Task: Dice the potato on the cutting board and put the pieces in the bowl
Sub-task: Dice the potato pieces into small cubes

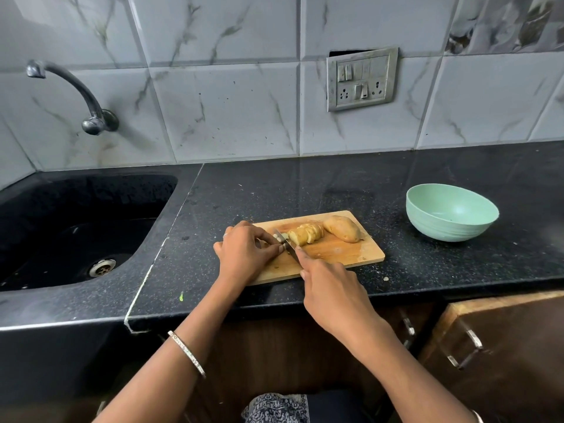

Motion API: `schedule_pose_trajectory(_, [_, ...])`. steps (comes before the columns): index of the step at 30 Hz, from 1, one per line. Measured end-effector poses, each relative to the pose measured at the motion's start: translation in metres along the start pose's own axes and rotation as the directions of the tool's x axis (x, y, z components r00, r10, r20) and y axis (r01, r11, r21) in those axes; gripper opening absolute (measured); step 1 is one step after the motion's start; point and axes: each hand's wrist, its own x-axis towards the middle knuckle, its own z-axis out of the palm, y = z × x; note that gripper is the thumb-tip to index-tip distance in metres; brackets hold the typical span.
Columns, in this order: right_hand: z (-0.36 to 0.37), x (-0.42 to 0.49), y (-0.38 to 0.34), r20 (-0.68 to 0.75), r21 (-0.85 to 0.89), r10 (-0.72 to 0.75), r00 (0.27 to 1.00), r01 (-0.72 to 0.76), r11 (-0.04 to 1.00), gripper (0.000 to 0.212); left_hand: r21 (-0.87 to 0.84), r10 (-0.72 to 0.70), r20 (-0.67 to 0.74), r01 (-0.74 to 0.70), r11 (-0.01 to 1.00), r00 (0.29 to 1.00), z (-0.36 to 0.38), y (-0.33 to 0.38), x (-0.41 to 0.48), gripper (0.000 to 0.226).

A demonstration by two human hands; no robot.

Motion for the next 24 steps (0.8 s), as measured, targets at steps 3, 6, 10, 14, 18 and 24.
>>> schedule_pose_trajectory(3, [0.0,0.003,0.002,0.01,0.016,-0.004,1.0,0.004,1.0,0.059,0.011,-0.04,0.006,0.04,0.999,0.999,-0.004,0.002,0.005,0.028])
schedule_pose_trajectory(6, [-0.001,0.007,0.005,0.026,0.037,-0.003,1.0,0.002,0.999,0.055,0.069,-0.066,0.067,0.061,0.996,0.996,-0.006,0.002,0.011,0.031])
schedule_pose_trajectory(10, [-0.001,0.01,0.004,0.03,0.05,-0.018,0.999,0.016,0.999,0.055,0.077,-0.072,0.06,0.067,0.995,0.996,-0.003,0.0,0.015,0.024])
schedule_pose_trajectory(14, [0.0,0.01,-0.002,0.035,-0.009,-0.027,0.999,0.028,1.0,0.063,0.099,-0.029,0.025,0.026,0.995,0.999,0.0,-0.003,0.015,0.019])
schedule_pose_trajectory(18, [0.0,0.004,-0.003,0.062,-0.037,-0.053,0.997,0.055,0.998,0.063,0.137,-0.005,-0.038,0.01,0.991,0.999,0.001,-0.002,0.011,0.017])
schedule_pose_trajectory(24, [-0.007,-0.005,0.01,0.05,0.083,-0.038,0.998,0.034,0.996,0.052,0.109,0.014,-0.014,-0.012,0.994,1.0,-0.002,-0.01,0.01,0.009])
